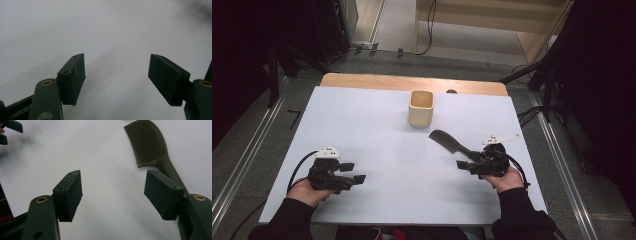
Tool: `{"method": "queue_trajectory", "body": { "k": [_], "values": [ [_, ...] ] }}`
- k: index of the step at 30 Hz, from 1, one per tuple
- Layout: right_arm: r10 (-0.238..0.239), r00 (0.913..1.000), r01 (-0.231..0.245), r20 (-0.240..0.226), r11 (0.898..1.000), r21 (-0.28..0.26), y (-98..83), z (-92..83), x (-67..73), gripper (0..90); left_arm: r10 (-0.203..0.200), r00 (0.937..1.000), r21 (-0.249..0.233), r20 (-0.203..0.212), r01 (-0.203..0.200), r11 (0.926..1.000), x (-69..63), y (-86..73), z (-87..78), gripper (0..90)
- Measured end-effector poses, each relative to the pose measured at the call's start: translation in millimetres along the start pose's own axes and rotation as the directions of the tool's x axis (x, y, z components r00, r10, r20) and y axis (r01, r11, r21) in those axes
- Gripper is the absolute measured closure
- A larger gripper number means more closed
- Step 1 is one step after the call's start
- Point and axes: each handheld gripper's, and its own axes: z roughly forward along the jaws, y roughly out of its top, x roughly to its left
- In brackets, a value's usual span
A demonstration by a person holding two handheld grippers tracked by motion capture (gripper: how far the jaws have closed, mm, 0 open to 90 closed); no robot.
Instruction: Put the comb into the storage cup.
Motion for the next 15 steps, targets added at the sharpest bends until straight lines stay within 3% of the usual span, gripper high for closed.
{"method": "queue_trajectory", "body": {
  "k": [15],
  "values": [
    [-0.039, 0.9992, 0.039, -0.003, 0.999, -0.021, -18.2, -4.2, 15.2, 26.2, -0.006, 0.9999, -0.015, 0.01, 0.006, 0.9999, -1.0, 0.8, -1.9, 30.4]
  ]
}}
